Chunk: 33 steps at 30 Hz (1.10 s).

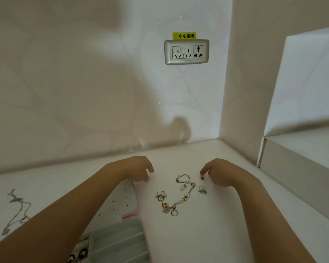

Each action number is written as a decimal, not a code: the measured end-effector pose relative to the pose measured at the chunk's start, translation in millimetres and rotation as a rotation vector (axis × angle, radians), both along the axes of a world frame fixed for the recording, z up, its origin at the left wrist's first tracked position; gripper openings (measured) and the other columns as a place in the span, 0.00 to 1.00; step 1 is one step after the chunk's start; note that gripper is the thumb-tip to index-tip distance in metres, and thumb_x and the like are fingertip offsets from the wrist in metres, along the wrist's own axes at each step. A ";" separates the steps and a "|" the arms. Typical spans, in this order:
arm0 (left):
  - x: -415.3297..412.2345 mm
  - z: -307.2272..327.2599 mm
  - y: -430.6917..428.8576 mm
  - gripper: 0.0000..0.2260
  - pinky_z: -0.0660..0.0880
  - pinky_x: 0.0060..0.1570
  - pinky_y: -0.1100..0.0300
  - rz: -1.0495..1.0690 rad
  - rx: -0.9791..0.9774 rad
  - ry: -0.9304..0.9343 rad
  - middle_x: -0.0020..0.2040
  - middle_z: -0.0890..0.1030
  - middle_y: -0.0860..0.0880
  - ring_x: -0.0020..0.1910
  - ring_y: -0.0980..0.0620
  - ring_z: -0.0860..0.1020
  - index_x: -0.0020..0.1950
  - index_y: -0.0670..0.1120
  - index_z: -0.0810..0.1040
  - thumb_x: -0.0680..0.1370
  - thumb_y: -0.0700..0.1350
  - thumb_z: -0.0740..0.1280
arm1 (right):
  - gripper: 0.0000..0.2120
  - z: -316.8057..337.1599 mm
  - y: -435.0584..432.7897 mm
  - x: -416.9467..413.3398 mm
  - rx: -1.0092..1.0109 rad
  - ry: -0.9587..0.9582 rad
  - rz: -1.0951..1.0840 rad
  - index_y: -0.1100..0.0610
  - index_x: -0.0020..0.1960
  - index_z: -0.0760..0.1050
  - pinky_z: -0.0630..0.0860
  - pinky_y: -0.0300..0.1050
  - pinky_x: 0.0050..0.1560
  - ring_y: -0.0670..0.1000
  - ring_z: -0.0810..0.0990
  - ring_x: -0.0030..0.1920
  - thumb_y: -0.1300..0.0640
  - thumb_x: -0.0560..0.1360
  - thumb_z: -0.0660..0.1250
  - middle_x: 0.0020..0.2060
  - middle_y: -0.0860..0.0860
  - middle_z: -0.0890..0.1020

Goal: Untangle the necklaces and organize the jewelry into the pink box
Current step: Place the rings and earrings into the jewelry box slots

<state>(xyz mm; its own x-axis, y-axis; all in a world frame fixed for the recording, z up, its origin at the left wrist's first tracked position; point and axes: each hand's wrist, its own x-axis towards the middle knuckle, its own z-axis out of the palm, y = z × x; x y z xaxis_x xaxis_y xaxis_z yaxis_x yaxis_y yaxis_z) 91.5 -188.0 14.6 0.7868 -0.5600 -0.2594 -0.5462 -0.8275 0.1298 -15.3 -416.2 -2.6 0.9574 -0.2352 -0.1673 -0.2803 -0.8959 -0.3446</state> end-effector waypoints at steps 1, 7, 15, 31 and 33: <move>2.1 -1.3 1.7 0.19 0.68 0.63 0.59 0.012 0.008 0.019 0.68 0.71 0.48 0.66 0.49 0.71 0.69 0.48 0.71 0.78 0.42 0.66 | 0.23 0.0 0.1 -0.4 -0.001 -0.004 0.006 0.51 0.64 0.76 0.68 0.38 0.55 0.52 0.73 0.63 0.69 0.77 0.54 0.64 0.52 0.74; 3.9 -1.3 10.8 0.17 0.73 0.50 0.64 0.008 -0.099 0.075 0.65 0.76 0.50 0.58 0.52 0.76 0.64 0.45 0.77 0.76 0.35 0.65 | 0.22 2.9 3.9 -0.6 -0.040 0.020 0.046 0.52 0.64 0.77 0.69 0.38 0.56 0.52 0.74 0.62 0.69 0.77 0.55 0.63 0.52 0.75; 1.9 1.0 20.6 0.16 0.75 0.59 0.61 -0.022 -0.296 0.322 0.51 0.83 0.50 0.50 0.59 0.80 0.59 0.45 0.80 0.74 0.32 0.68 | 0.23 8.3 10.1 -4.7 -0.014 0.033 0.084 0.54 0.59 0.80 0.69 0.34 0.43 0.51 0.76 0.55 0.72 0.74 0.54 0.58 0.51 0.79; 3.2 -4.0 2.9 0.05 0.77 0.40 0.65 -0.018 -0.279 0.334 0.38 0.82 0.49 0.36 0.53 0.80 0.44 0.44 0.83 0.70 0.38 0.75 | 0.15 10.4 12.9 -4.6 0.053 0.079 0.087 0.52 0.51 0.83 0.71 0.32 0.36 0.47 0.78 0.45 0.67 0.73 0.66 0.49 0.50 0.84; -1.5 -5.2 -0.9 0.04 0.78 0.40 0.64 -0.031 -0.287 0.360 0.37 0.83 0.47 0.35 0.54 0.80 0.44 0.43 0.83 0.70 0.37 0.75 | 0.14 10.9 12.9 -4.7 0.057 0.082 0.085 0.52 0.52 0.83 0.70 0.31 0.34 0.46 0.77 0.43 0.67 0.72 0.66 0.49 0.50 0.83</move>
<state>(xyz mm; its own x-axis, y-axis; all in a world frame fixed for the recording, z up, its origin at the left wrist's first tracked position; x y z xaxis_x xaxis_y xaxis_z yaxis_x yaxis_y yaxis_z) 90.0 -188.9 9.4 0.6565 -0.6714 -0.3439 -0.4484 -0.7139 0.5378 -20.0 -403.4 8.3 0.9560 -0.1414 -0.2572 -0.2336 -0.8971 -0.3749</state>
